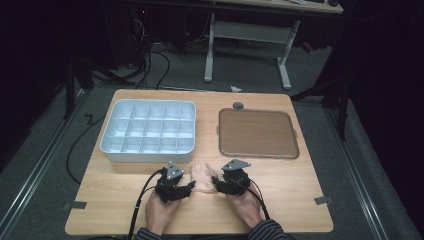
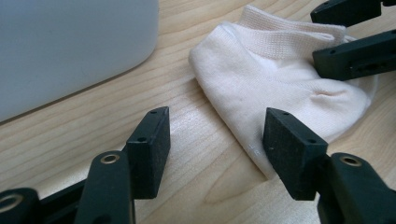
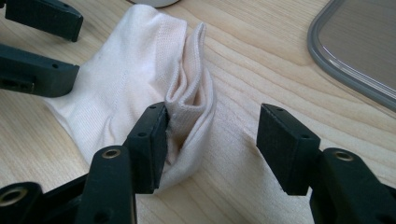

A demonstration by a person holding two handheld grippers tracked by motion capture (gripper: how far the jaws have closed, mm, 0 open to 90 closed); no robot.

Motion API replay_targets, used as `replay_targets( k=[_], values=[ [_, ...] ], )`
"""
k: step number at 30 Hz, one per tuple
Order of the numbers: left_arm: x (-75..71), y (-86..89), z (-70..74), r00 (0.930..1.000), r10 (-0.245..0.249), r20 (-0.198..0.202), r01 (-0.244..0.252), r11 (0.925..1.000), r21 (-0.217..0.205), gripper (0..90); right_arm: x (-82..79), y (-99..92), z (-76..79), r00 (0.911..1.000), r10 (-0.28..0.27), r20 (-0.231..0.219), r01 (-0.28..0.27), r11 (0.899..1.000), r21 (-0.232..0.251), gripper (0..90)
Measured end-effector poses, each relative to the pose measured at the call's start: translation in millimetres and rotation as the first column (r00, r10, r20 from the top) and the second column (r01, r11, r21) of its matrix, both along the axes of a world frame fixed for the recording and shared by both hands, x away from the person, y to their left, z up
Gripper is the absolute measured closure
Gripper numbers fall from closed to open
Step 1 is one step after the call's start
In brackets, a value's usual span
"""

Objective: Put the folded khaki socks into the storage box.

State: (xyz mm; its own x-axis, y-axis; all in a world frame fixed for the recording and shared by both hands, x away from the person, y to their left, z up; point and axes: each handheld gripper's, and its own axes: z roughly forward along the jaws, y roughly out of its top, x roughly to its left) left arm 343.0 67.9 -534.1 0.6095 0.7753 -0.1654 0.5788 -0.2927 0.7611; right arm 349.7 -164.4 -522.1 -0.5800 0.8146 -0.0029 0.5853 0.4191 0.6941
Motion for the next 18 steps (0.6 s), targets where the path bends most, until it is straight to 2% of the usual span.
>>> replay_targets(
  k=[4,7,10,16,18],
  values=[
    [-0.2,0.7,-1.4,0.9999,0.000,0.015,0.000,1.0000,-0.003,42.3,-0.9,-6.3,-3.6,0.9998,-0.006,-0.017,0.006,0.999,0.048,43.6],
    [0.0,0.9,-1.6,0.9999,0.000,0.017,0.000,1.0000,-0.003,42.3,0.5,-7.8,-3.2,0.9994,0.000,-0.034,0.002,0.998,0.058,43.6],
    [0.3,0.2,-1.6,0.9999,0.003,0.017,-0.003,1.0000,-0.005,42.5,0.3,-7.5,-4.4,0.9995,-0.001,-0.030,0.003,0.998,0.069,45.0],
    [0.6,0.3,-2.4,1.0000,0.008,0.006,-0.007,0.9990,-0.043,43.0,-2.5,-8.4,-7.2,0.9998,-0.004,-0.018,0.005,0.996,0.093,47.2],
    [0.1,-0.2,-2.7,0.9998,0.020,-0.008,-0.021,0.9970,-0.074,43.0,-1.7,-8.6,-6.8,0.9998,0.002,-0.021,0.000,0.996,0.090,47.3]
  ],
)
